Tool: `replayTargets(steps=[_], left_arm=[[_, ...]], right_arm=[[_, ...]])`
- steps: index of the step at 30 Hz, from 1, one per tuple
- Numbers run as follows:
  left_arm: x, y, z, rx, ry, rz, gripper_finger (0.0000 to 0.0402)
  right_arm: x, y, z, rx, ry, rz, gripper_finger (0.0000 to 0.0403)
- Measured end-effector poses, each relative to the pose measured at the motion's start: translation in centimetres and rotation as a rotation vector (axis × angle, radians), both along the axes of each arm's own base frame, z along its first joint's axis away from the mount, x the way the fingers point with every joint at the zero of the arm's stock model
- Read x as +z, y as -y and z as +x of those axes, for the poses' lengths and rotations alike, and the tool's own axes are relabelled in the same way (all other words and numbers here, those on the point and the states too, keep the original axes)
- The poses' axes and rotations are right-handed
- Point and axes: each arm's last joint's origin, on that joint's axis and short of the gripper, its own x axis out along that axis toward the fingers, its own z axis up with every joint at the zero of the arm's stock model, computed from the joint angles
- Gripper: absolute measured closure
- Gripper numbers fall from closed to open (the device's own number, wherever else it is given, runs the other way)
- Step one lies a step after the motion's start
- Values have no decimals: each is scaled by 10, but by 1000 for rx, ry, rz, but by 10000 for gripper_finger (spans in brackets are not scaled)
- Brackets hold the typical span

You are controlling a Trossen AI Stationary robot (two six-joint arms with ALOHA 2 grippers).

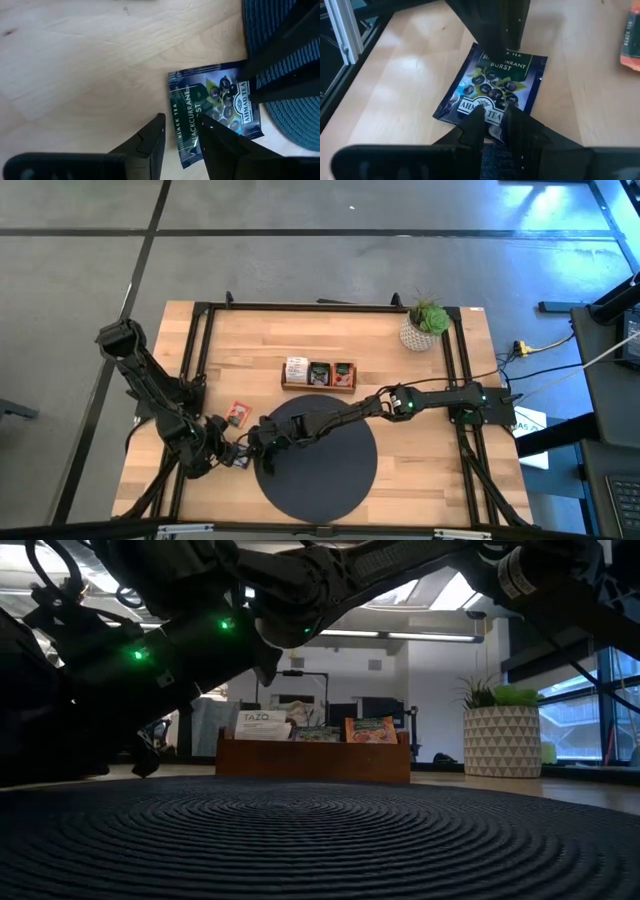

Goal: Pick & Place Tea
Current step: Put the violet tea bag into the middle of the wooden organizer

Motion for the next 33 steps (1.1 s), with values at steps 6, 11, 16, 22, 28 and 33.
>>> replayTargets(steps=[6,11,16,22,28,33], left_arm=[[0,3,3,13,47,-16,292],[0,4,4,27,65,-38,294],[1,7,7,19,106,-60,294],[3,10,8,5,116,-89,306],[2,8,6,3,86,-78,332],[2,8,6,-8,89,-67,361]], right_arm=[[-1,0,-1,2,-17,-6,317],[-2,0,-1,1,-20,-9,317],[-2,1,-1,0,-22,-10,317],[-2,1,-1,-2,-24,-11,317],[-2,1,-1,-2,-25,-12,317],[-3,1,-1,-2,-26,-12,317]])
